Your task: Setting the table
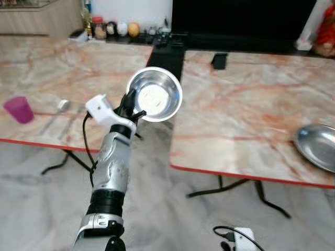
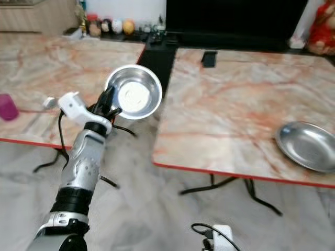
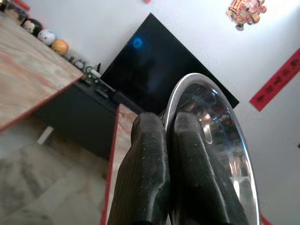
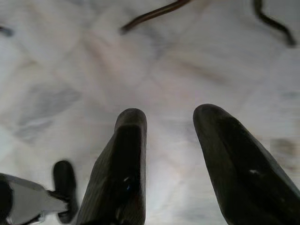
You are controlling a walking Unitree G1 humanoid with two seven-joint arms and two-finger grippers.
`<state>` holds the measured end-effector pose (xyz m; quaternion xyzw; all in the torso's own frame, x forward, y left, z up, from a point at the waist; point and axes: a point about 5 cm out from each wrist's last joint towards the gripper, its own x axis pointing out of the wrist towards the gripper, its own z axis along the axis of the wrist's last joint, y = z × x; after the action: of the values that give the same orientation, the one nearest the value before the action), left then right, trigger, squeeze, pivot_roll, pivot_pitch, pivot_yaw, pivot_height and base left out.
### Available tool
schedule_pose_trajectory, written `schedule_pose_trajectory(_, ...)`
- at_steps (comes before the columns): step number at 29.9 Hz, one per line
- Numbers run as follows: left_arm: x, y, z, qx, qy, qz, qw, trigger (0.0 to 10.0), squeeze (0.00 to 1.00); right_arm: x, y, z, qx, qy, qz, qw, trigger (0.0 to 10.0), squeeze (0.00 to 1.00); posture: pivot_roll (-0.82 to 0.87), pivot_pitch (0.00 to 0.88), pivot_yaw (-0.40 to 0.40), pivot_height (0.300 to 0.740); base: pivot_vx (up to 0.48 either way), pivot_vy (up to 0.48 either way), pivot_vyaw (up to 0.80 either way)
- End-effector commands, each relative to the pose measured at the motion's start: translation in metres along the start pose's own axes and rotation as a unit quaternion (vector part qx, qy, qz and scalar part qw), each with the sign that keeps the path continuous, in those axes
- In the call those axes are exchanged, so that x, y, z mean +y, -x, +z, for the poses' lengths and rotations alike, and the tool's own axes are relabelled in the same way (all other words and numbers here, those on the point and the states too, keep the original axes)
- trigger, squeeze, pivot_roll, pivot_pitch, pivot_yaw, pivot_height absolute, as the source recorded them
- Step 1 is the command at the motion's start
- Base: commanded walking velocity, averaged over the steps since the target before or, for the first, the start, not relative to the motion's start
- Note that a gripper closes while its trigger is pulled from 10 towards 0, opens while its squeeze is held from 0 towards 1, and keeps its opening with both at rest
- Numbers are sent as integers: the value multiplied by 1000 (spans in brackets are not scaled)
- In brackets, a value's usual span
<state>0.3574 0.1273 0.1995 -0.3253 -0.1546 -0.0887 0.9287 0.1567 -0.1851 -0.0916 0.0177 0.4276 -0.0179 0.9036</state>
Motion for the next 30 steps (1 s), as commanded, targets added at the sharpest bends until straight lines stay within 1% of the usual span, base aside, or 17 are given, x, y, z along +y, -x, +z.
schedule_pose_trajectory(1, 9, 2, 5, -4, -18, 15, 1000, 10000, 0, 8, 0, -2, 5, -3, 11, 1000, 10000, 0, 63, 0, -14, 740, 0, -480, 0)
schedule_pose_trajectory(5, 9, 1, 6, -5, -18, 15, 1000, 10000, 0, 8, 0, -2, 5, -3, 10, 1000, 10000, 0, 62, 0, -16, 740, 0, -480, 0)
schedule_pose_trajectory(8, 12, 3, 6, 1, -29, 12, 1000, 10000, 0, 7, 0, -2, 5, -4, 9, 1000, 10000, 0, 59, 0, -16, 740, 0, -480, 0)
schedule_pose_trajectory(9, 13, 3, 7, 2, -37, 11, 999, 10000, 0, 7, 0, -2, 5, -4, 9, 1000, 10000, 0, 59, 0, -16, 740, 0, -480, 0)
schedule_pose_trajectory(10, 16, 4, 9, 4, -53, 7, 999, 10000, 0, 7, 0, -2, 5, -4, 9, 1000, 10000, 0, 58, 0, -16, 740, 0, -480, 0)
schedule_pose_trajectory(12, 23, 5, 17, 2, -69, 7, 998, 10000, 0, 7, 0, -2, 5, -3, 9, 1000, 10000, 0, 64, 0, -18, 740, 0, -480, 0)
schedule_pose_trajectory(13, 27, 5, 21, 1, -91, 8, 996, 10000, 0, 7, 0, -2, 5, -1, 10, 1000, 10000, 0, 66, 0, -19, 740, 0, -480, 0)
schedule_pose_trajectory(15, 30, 4, 24, 3, -108, 5, 994, 10000, 0, 7, 0, -2, 5, 1, 11, 1000, 10000, 0, 70, 0, -20, 740, 0, -480, 0)
schedule_pose_trajectory(16, 30, 4, 27, 6, -126, -6, 992, 10000, 0, 7, 0, -2, 5, 1, 11, 1000, 10000, 0, 70, 0, -20, 740, 0, -480, 0)
schedule_pose_trajectory(21, 33, 1, 34, -1, -133, -4, 991, 10000, 0, 7, 0, -2, 5, 1, 11, 1000, 10000, 0, 67, 0, -18, 740, 0, -480, 0)
schedule_pose_trajectory(30, 27, -2, 27, -1, -122, -7, 993, 10000, 0, 7, 0, -2, 4, -2, 7, 1000, 10000, 0, 54, 0, -17, 740, 0, -477, 0)
